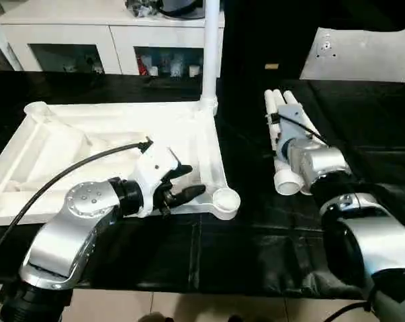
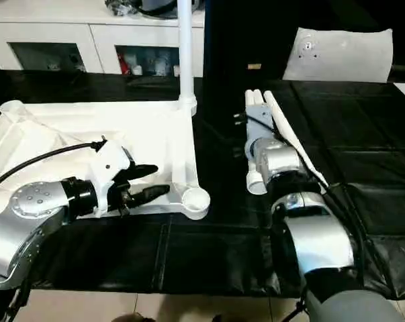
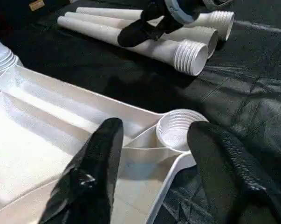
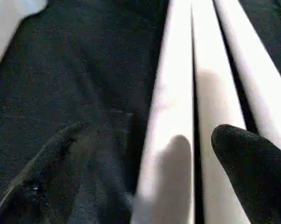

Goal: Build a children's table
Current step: Pick table leg

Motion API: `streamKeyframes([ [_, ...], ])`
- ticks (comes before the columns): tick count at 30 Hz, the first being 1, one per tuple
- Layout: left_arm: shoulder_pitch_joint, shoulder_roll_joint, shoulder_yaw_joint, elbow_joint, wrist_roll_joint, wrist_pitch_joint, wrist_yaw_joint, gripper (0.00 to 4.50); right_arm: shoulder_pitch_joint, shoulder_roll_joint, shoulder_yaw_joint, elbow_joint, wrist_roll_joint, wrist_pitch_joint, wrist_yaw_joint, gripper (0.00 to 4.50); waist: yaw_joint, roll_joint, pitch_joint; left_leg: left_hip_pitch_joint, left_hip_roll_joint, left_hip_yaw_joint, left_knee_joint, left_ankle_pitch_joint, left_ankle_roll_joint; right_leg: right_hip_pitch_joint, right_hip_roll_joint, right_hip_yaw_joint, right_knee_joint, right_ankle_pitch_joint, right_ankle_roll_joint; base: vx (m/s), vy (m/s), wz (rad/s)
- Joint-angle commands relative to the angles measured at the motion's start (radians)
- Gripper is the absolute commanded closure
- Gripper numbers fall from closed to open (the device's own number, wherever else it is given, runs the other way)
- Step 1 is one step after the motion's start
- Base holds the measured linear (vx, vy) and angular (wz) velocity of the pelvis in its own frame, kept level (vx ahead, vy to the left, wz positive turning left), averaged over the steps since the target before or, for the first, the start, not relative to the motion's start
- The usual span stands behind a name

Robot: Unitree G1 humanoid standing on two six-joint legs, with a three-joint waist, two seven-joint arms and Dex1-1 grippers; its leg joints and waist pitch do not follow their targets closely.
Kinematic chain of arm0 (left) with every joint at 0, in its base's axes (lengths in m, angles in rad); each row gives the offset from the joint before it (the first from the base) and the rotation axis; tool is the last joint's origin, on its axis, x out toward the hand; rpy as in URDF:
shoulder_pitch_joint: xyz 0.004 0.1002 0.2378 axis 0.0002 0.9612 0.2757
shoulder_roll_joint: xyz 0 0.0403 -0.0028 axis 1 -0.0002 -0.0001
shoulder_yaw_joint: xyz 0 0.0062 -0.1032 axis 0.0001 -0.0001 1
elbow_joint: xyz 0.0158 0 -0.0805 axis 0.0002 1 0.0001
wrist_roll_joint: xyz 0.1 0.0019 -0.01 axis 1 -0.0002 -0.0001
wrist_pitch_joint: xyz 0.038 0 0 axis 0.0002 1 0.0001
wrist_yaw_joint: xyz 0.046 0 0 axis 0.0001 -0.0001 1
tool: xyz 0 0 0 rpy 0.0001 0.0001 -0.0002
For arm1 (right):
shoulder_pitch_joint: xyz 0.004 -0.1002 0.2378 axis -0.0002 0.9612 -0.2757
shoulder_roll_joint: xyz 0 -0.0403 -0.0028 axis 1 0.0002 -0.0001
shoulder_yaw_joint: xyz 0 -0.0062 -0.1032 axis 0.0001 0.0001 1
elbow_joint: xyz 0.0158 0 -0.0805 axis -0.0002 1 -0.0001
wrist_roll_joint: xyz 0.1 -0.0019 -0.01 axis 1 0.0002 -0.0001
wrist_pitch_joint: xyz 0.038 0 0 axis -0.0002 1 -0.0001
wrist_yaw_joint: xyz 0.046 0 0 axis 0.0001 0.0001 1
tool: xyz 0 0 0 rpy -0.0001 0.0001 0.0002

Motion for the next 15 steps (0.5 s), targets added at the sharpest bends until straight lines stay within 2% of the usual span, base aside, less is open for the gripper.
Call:
streamKeyframes([
  [1, -0.013, -0.002, -0.008, -0.003, 0.006, 0.007, 0.013, 1.59, -0.012, -0.005, -0.017, 0.024, 0.013, 0.001, 0.013, 0.00, 0.000, -0.004, -0.068, 0.007, 0.091, -0.041, -0.068, -0.186, -0.007, 0.050, -0.107, 0.088, -0.059, -0.285, -0.160, 0.000, 0.000, 0.00],
  [3, -0.018, -0.003, -0.010, 0.000, 0.006, 0.011, 0.017, 1.29, -0.015, -0.002, -0.027, 0.049, 0.028, 0.010, 0.026, 0.00, -0.002, -0.005, -0.068, 0.006, 0.090, -0.040, -0.066, -0.187, -0.001, 0.052, -0.109, 0.089, -0.059, -0.284, -0.166, 0.000, 0.000, 0.00],
  [7, -0.024, 0.000, -0.017, 0.003, 0.011, 0.012, 0.021, 1.29, -0.023, 0.002, -0.069, 0.095, 0.069, 0.024, 0.035, 0.00, -0.001, -0.006, -0.068, 0.005, 0.090, -0.040, -0.064, -0.181, 0.004, 0.051, -0.109, 0.087, -0.060, -0.295, -0.165, 0.000, 0.000, 0.00],
  [11, -0.028, 0.000, -0.018, 0.008, 0.006, 0.006, 0.031, 1.29, -0.037, 0.010, -0.113, 0.126, 0.110, 0.074, 0.057, 0.00, -0.002, -0.005, -0.066, 0.006, 0.091, -0.042, -0.064, -0.202, 0.000, 0.049, -0.107, 0.086, -0.061, -0.316, -0.166, 0.000, 0.000, 0.00],
  [12, -0.028, 0.000, -0.018, 0.008, 0.005, 0.007, 0.031, 1.23, -0.039, 0.011, -0.122, 0.128, 0.120, 0.079, 0.059, 0.28, -0.003, -0.006, -0.066, 0.006, 0.090, -0.041, -0.063, -0.210, -0.001, 0.049, -0.108, 0.086, -0.062, -0.328, -0.162, 0.000, 0.000, 0.00],
  [15, -0.031, 0.001, -0.020, 0.011, 0.003, 0.007, 0.030, 1.23, -0.049, 0.010, -0.142, 0.142, 0.139, 0.107, 0.057, 0.47, -0.004, -0.005, -0.063, 0.008, 0.089, -0.043, -0.063, -0.238, -0.010, 0.045, -0.109, 0.085, -0.066, -0.373, -0.153, 0.000, 0.000, 0.00],
])
